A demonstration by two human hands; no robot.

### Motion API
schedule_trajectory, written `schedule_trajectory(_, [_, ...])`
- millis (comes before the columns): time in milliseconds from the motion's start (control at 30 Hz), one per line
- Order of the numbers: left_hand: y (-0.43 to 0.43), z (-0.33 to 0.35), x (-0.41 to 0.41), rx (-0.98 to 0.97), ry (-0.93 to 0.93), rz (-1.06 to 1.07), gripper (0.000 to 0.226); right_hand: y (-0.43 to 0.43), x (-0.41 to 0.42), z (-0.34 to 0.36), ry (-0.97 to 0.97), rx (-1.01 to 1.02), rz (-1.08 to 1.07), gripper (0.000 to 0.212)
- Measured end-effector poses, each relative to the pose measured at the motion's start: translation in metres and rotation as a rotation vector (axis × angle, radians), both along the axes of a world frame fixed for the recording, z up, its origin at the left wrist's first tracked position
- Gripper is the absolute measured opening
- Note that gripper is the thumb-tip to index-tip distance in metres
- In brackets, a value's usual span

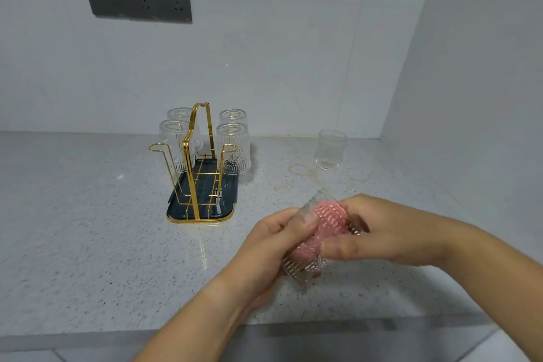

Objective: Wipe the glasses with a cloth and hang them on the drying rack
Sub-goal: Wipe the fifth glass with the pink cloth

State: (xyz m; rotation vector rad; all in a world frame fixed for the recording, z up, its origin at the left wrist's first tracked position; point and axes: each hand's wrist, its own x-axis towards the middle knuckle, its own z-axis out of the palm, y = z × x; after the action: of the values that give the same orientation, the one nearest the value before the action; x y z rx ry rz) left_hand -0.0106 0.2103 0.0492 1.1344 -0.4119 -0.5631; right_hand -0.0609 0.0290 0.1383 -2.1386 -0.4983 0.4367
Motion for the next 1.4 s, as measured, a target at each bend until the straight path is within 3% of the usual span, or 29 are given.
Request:
schedule_trajectory(100, [0.001,-0.003,0.001,0.006,0.001,0.004,0.061,-0.001,0.001,-0.003,0.070,-0.090,0.010,0.039])
schedule_trajectory(200, [0.004,-0.005,-0.001,0.026,0.071,-0.072,0.062,0.001,-0.005,-0.008,0.105,-0.144,0.038,0.027])
schedule_trajectory(333, [0.007,-0.005,0.001,0.052,0.281,-0.226,0.062,0.006,-0.015,-0.021,-0.036,-0.201,0.040,0.027])
schedule_trajectory(467, [0.004,0.000,0.000,0.071,0.307,-0.233,0.049,0.003,-0.018,-0.034,-0.039,-0.083,-0.069,0.015])
schedule_trajectory(533, [0.003,-0.001,0.000,0.058,0.298,-0.248,0.055,0.000,-0.018,-0.037,-0.024,-0.029,-0.110,0.013])
schedule_trajectory(633, [0.006,-0.003,0.002,0.085,0.202,-0.225,0.066,-0.003,-0.019,-0.038,-0.023,0.120,-0.210,0.017])
schedule_trajectory(700, [0.006,-0.008,0.003,0.100,0.064,-0.075,0.072,-0.002,-0.020,-0.036,0.032,0.270,-0.330,0.024])
schedule_trajectory(800, [-0.001,-0.009,-0.003,0.120,-0.190,0.120,0.052,0.006,-0.018,-0.033,0.161,0.469,-0.442,0.026])
schedule_trajectory(900, [-0.006,-0.007,-0.008,0.166,-0.367,0.268,0.042,0.019,-0.023,-0.033,0.167,0.494,-0.402,0.022])
schedule_trajectory(967, [-0.008,-0.005,-0.008,0.137,-0.306,0.330,0.058,0.025,-0.027,-0.035,0.092,0.436,-0.336,0.019])
schedule_trajectory(1033, [-0.009,0.000,-0.006,0.138,-0.097,0.328,0.066,0.027,-0.029,-0.037,-0.026,0.309,-0.253,0.017])
schedule_trajectory(1100, [-0.006,0.005,-0.006,0.169,0.119,0.242,0.064,0.026,-0.026,-0.043,-0.260,-0.008,-0.193,0.012])
schedule_trajectory(1167, [0.000,0.006,-0.008,0.183,0.271,0.089,0.064,0.022,-0.024,-0.051,-0.537,-0.433,-0.080,0.021])
schedule_trajectory(1233, [0.006,0.005,-0.008,0.213,0.331,-0.024,0.067,0.017,-0.020,-0.055,-0.616,-0.597,0.019,0.026])
schedule_trajectory(1300, [0.010,0.006,-0.006,0.271,0.266,-0.099,0.083,0.013,-0.017,-0.055,-0.564,-0.519,0.003,0.026])
schedule_trajectory(1400, [0.011,0.006,-0.006,0.290,-0.006,-0.088,0.087,0.011,-0.014,-0.046,-0.209,0.026,-0.162,0.023])
